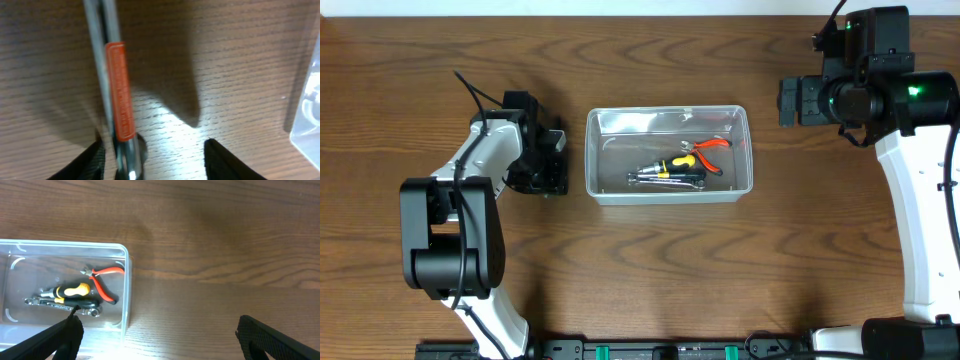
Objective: Pack container
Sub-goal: 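Lower the left gripper and close it on the screwdriver shaft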
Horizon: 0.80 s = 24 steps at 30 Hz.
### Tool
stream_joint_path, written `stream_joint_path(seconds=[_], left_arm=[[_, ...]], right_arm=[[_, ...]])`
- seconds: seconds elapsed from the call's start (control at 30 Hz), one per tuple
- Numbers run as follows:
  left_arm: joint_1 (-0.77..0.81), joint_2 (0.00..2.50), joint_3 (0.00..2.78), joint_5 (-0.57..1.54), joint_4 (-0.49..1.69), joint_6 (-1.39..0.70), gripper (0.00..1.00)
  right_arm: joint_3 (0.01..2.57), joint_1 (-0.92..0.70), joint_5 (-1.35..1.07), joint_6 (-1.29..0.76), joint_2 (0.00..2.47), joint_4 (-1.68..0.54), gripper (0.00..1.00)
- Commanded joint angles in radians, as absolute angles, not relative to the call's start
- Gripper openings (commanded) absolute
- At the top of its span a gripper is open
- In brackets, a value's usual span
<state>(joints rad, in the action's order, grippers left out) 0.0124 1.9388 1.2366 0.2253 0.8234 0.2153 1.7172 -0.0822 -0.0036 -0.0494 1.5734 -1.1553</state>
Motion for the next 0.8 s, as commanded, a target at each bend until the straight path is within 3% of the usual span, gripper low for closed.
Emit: stream_joint_path(seconds=[0.0, 0.17, 0.4, 0.77], left_arm=[[0.015, 1.954, 1.234, 0.216, 0.823, 0.228, 0.45], [0.015, 1.954, 1.234, 0.216, 0.823, 0.228, 0.33], [0.015, 1.954, 1.234, 0.216, 0.823, 0.228, 0.06], [0.015, 1.941, 1.262, 0.216, 0.84, 0.227, 0.06]], right_arm=[[1.72, -0.08, -0.004, -0.063, 1.578, -1.156, 0.99], [1.72, -0.08, -0.004, -0.063, 1.578, -1.156, 0.99], [1.72, -0.08, -0.004, -0.063, 1.578, -1.156, 0.99], [1.72, -0.08, -0.004, -0.063, 1.578, -1.156, 0.99]])
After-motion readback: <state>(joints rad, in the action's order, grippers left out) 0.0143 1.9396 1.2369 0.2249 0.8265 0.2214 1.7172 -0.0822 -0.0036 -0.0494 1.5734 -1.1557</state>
